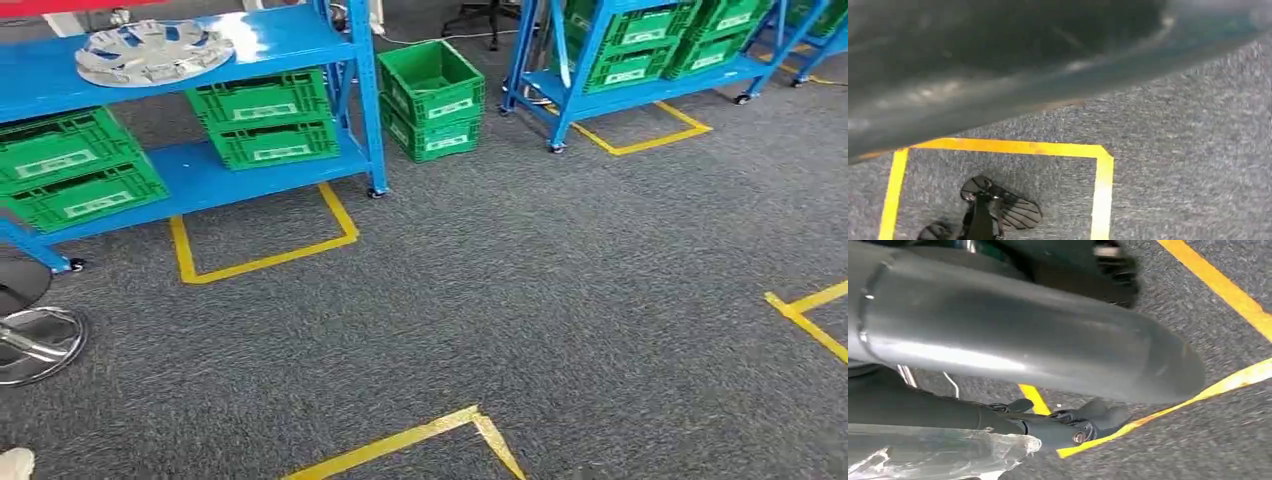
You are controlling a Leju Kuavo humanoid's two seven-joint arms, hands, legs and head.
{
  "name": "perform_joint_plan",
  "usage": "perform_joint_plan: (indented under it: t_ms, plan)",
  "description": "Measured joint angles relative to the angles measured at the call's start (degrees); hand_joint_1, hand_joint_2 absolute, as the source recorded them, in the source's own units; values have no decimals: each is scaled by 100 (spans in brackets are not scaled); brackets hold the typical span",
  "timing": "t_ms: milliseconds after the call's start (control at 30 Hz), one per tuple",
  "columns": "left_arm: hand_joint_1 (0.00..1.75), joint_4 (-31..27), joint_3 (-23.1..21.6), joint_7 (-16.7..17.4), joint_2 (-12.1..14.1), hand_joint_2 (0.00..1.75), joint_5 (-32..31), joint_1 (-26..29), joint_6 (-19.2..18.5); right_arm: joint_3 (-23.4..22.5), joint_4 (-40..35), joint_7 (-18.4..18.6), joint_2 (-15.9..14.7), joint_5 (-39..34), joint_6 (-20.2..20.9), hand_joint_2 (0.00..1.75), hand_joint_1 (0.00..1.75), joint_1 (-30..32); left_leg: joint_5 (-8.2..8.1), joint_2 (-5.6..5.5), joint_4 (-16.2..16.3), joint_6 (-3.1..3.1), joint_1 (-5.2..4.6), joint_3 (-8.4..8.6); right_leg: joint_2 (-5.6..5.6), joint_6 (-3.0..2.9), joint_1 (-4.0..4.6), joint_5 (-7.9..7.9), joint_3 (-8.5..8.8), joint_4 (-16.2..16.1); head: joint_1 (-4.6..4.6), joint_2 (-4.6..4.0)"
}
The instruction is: Take the parts from the cabinet and place them on the table.
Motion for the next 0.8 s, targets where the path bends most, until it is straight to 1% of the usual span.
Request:
perform_joint_plan:
  t_ms: [33,67,100,133,167,200,233,267,300,333,367,400,433,467,500,533,567,600,633,667,700,733,767,800]
  plan:
    - [0,0,0,0,2,0,0,-3,0,-4,0,-2,0,0,2,0,0,-7,12,-65,6,-41,8,-27,-40,-20,-12,-7,11,-12,-20,0]
    - [0,0,0,0,2,0,0,10,2,-9,0,-2,2,0,2,0,0,-19,34,-96,-14,-81,24,-45,-85,-49,12,-11,11,-4,-6,0]
    - [0,0,0,0,2,0,0,29,2,-17,0,-2,2,0,2,0,0,-16,60,-144,-29,-122,46,-57,-119,-91,33,0,27,10,-11,0]
    - [0,0,0,0,7,0,0,50,4,-20,0,-2,4,0,2,0,0,-18,70,-194,-33,-161,44,-69,-179,-139,14,32,28,-17,-9,0]
    - [0,0,0,-4,20,0,0,55,7,-22,0,-2,9,2,0,0,0,-22,11,27,27,-178,38,-82,-243,-182,0,58,38,-45,-11,0]
    - [0,0,2,-9,11,175,0,44,13,-22,-2,-9,11,4,4,0,0,-21,-146,273,218,-201,17,-176,-285,-217,4,60,38,-52,-72,0]
    - [0,0,0,-20,2,175,-2,24,13,-22,0,-11,11,4,4,0,0,-7,-403,378,653,-223,21,-382,-361,-237,15,53,33,-52,-90,0]
    - [0,2,-2,-31,2,175,-9,8,18,-22,0,-11,11,4,4,0,0,7,-636,419,1151,-237,26,-613,-447,-249,26,45,31,-51,-87,0]
    - [0,2,-2,-35,2,175,-9,-2,31,-24,0,-11,11,2,4,0,0,12,-777,431,1537,-247,28,-791,-515,-254,30,42,29,-51,-87,0]
    - [0,2,-2,-46,2,175,-28,7,52,-24,0,-11,11,2,0,0,0,11,-814,434,1781,-252,29,-899,-585,-259,33,38,31,-50,-90,0]
    - [0,2,-2,-61,4,175,-48,21,66,-26,0,-11,11,2,0,0,0,6,-695,436,1709,-253,29,-848,-641,-261,33,33,39,-50,-87,0]
    - [0,2,-4,-79,4,175,-57,29,77,-26,0,-11,11,2,0,0,0,0,-488,448,1415,-248,29,-703,-695,-258,32,29,46,-49,-92,0]
    - [0,2,-9,-101,7,175,-77,30,87,-26,0,-11,20,0,0,0,0,-5,-242,497,952,-239,29,-466,-747,-245,30,20,61,-49,-87,0]
    - [0,2,-15,-125,7,175,-105,22,94,-28,0,-11,24,0,0,0,0,-10,-19,642,422,-226,27,-186,-801,-224,32,7,83,-49,-90,0]
    - [0,2,-20,-151,0,175,-109,10,92,-28,0,-15,24,0,0,0,0,-11,0,958,92,-220,5,-19,-837,-190,79,-15,94,-44,-98,0]
    - [0,2,-24,-188,0,175,-107,-20,94,-28,0,-37,24,2,2,0,0,-9,-21,918,18,-141,-11,-7,-882,-148,112,-48,74,-15,-111,0]
    - [0,2,-26,-223,-2,175,-109,-17,98,-28,0,-50,24,4,4,0,0,-8,-31,855,21,-103,-17,-20,-931,-128,120,-55,74,-41,-70,0]
    - [0,2,-31,-234,-2,175,-109,-6,101,-28,0,-59,24,4,4,0,0,-8,-46,808,23,-77,-32,-23,-983,-109,115,-60,109,-70,-74,0]
    - [0,2,-37,-245,-4,0,-109,8,107,-28,0,-76,24,4,4,0,0,-12,-36,741,13,-41,-34,-24,-1039,-80,110,-65,178,-82,-77,0]
    - [0,2,-46,-265,-11,0,-107,14,107,-28,-2,-94,24,4,4,0,0,-14,-3,686,-9,11,12,-11,-958,-25,79,-101,127,-53,-79,0]
    - [0,2,-57,-282,-15,0,-107,13,107,-28,-2,-112,24,2,2,0,0,-12,0,655,-9,31,22,-12,-705,6,78,-226,82,107,-50,0]
    - [0,2,-63,-293,-7,0,-100,-6,107,-28,0,-116,24,0,2,0,0,-5,6,613,-8,71,22,-17,-558,18,70,-428,-69,454,-37,0]
    - [0,2,-66,-293,-7,0,-90,-25,85,-28,0,-116,24,0,0,0,0,7,1,546,-8,88,21,-26,-491,28,68,-669,-303,951,-35,0]
    - [0,2,-68,-291,-7,0,-83,-25,68,-28,0,-118,24,0,0,0,0,21,1,490,-6,93,18,-30,-464,35,71,-862,-546,1432,-26,0]
